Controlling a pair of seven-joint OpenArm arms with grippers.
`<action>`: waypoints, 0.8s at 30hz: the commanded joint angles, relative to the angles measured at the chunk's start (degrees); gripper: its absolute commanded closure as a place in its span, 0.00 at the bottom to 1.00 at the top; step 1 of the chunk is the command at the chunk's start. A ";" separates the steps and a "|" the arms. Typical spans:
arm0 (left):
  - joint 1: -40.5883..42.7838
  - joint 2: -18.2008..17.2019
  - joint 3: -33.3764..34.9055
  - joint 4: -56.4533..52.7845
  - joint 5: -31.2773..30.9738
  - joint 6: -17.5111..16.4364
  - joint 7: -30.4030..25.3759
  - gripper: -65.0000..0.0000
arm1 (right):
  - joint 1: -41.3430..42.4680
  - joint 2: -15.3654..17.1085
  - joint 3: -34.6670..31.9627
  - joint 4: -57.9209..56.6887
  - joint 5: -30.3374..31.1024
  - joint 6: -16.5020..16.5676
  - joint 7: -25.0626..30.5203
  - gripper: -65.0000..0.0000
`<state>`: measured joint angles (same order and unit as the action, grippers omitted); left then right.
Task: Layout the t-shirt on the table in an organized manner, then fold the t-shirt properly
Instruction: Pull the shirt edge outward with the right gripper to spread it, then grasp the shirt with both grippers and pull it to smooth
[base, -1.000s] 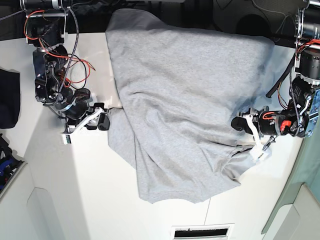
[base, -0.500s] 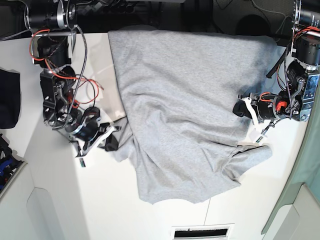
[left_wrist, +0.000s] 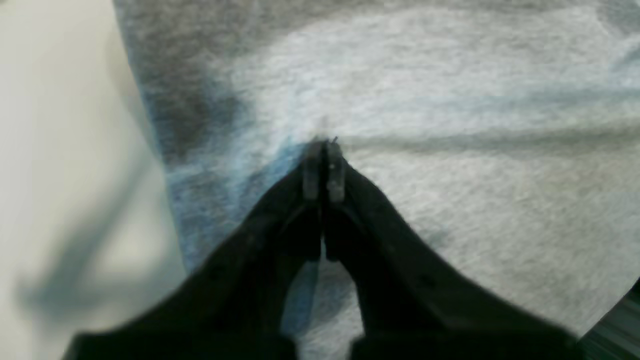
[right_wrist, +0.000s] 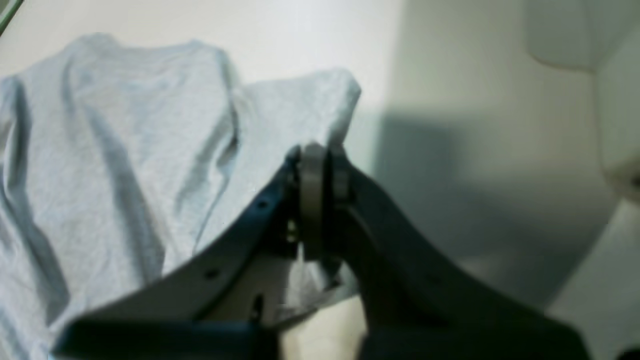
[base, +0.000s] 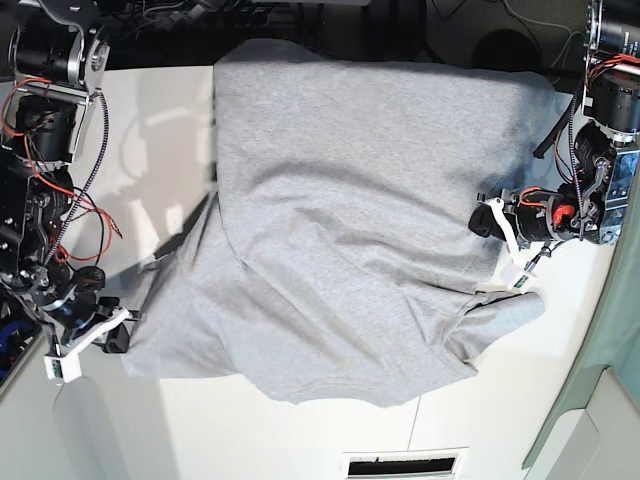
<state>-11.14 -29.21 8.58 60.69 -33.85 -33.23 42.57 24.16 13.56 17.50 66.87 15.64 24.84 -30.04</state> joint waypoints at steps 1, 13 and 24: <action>-0.59 -0.85 -0.24 0.09 2.21 1.07 1.20 1.00 | 1.29 0.87 2.36 1.18 0.57 -1.18 1.99 1.00; -1.11 -0.48 -0.24 0.09 1.31 0.83 1.18 1.00 | -4.74 -0.28 9.49 1.18 13.03 1.66 -1.51 0.47; -0.33 -6.69 -0.24 11.02 -8.13 0.37 2.84 1.00 | -5.49 -7.98 -2.19 0.50 11.56 8.13 4.17 1.00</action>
<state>-10.41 -35.57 8.56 70.76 -40.64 -32.18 46.35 17.02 5.08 14.92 66.59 25.61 32.18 -26.50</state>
